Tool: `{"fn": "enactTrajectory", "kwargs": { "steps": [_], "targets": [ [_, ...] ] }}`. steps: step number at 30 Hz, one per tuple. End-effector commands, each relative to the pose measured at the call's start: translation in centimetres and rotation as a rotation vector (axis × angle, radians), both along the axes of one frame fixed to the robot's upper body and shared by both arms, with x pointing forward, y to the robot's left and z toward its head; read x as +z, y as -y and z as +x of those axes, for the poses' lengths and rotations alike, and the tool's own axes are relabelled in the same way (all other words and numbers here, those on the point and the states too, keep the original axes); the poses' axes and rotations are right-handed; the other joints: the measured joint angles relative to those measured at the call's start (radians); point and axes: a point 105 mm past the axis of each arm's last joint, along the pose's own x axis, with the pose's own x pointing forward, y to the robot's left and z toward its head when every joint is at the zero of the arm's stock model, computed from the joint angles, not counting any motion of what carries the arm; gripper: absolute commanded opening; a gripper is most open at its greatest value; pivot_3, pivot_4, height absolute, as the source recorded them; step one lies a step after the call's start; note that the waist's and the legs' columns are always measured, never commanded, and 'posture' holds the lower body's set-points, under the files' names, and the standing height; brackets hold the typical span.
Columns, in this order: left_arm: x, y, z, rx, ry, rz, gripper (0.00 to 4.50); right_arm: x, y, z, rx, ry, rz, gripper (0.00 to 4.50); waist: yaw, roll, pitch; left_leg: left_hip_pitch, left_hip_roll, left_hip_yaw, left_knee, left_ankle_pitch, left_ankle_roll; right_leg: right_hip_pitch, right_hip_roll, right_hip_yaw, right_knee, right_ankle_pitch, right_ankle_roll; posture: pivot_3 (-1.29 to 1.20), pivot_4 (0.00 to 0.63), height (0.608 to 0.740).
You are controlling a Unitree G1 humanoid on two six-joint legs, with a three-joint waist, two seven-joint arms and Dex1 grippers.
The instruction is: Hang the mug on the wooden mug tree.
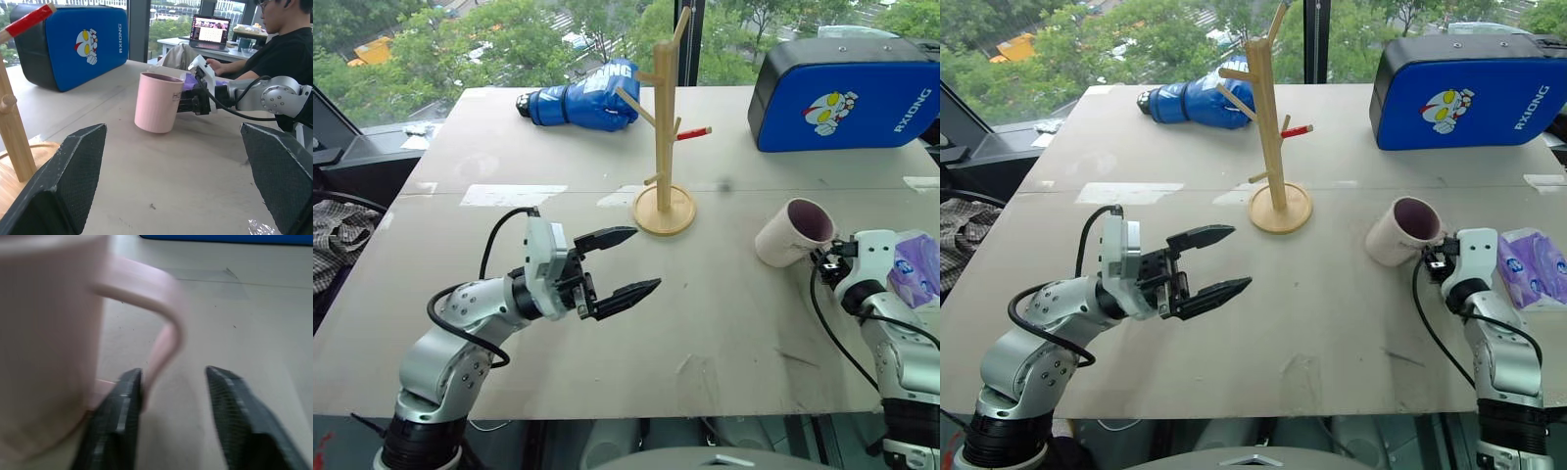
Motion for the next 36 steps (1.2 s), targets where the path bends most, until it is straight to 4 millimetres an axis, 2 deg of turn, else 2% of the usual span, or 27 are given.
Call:
{"fn": "enactTrajectory", "kwargs": {
  "steps": [1, 2, 6, 8, 10, 16, 22, 30, 36],
  "targets": [
    [0.7, 0.0, -0.2, 0.000, 0.032, -0.009, 4.50, 2.5, -0.3, 0.4, 0.045, 0.095, -0.026, 0.19, 0.000, 0.000, 0.000, 0.000, 0.000, 0.000, 0.000, 0.000, 0.000, 0.000, 0.000, 0.000, 0.000, 0.000, 0.000, 0.00, 0.150, 0.740],
    [0.7, -0.2, -0.1, 0.008, 0.031, -0.014, 4.50, 3.3, -0.6, 0.5, 0.068, 0.120, -0.024, 0.04, 0.000, 0.000, 0.000, 0.000, 0.000, 0.000, 0.000, 0.000, 0.000, 0.000, 0.000, 0.000, 0.000, 0.000, 0.000, 0.00, 0.150, 0.740],
    [0.7, -0.8, -0.2, -0.007, -0.001, -0.077, 4.50, 7.2, -1.9, 0.9, 0.198, 0.225, -0.029, 0.04, -0.001, 0.000, 0.000, 0.000, 0.000, 0.000, 0.000, 0.000, 0.000, 0.000, 0.000, 0.000, 0.000, 0.000, 0.000, 0.00, 0.150, 0.740],
    [0.7, -1.7, 0.1, 0.036, -0.014, -0.121, 4.50, 10.3, -3.8, 1.5, 0.342, 0.292, -0.067, 0.04, -0.002, 0.001, 0.000, 0.000, 0.000, 0.000, 0.000, 0.000, 0.000, 0.000, 0.000, 0.000, 0.000, 0.000, 0.000, 0.00, 0.150, 0.740],
    [0.2, -2.5, 0.3, 0.084, -0.011, -0.133, 4.50, 12.4, -5.3, 2.0, 0.459, 0.332, -0.123, 0.04, -0.007, 0.002, 0.001, 0.000, 0.000, 0.000, 0.000, 0.000, 0.000, 0.000, 0.000, 0.000, 0.000, 0.000, 0.000, 0.00, 0.150, 0.740],
    [-0.3, -4.4, 0.1, 0.204, 0.043, -0.199, 4.50, 16.6, -9.9, 3.7, 0.788, 0.355, -0.245, 0.04, -0.012, 0.002, 0.002, -0.001, 0.000, -0.001, 0.000, 0.000, 0.000, 0.000, 0.000, -0.001, -0.001, 0.000, 0.000, 0.00, 0.150, 0.740],
    [0.2, -5.6, -1.4, 0.202, 0.049, -0.253, 4.50, 17.4, -12.5, 5.4, 0.989, 0.274, -0.352, 0.04, -0.003, 0.001, 0.003, -0.002, 0.000, -0.002, 0.000, 0.000, 0.000, -0.001, -0.001, -0.002, -0.003, 0.000, 0.000, 0.00, 0.150, 0.740],
    [-0.5, -6.8, -2.5, 0.268, 0.054, -0.243, 4.50, 18.9, -15.0, 8.6, 1.066, 0.250, -0.403, 0.04, -0.004, 0.002, 0.003, -0.005, 0.000, 0.000, -0.001, 0.000, 0.000, -0.005, -0.001, -0.001, -0.002, 0.000, 0.000, 0.00, 0.150, 0.740],
    [-1.5, -7.2, -3.5, 0.328, 0.059, -0.243, 4.50, 18.1, -18.3, 8.3, 1.227, 0.208, -0.458, 0.04, -0.012, 0.002, 0.003, -0.007, 0.000, 0.000, -0.001, 0.000, 0.000, -0.008, -0.002, 0.000, -0.002, 0.000, 0.000, 0.00, 0.150, 0.740]
  ]
}}
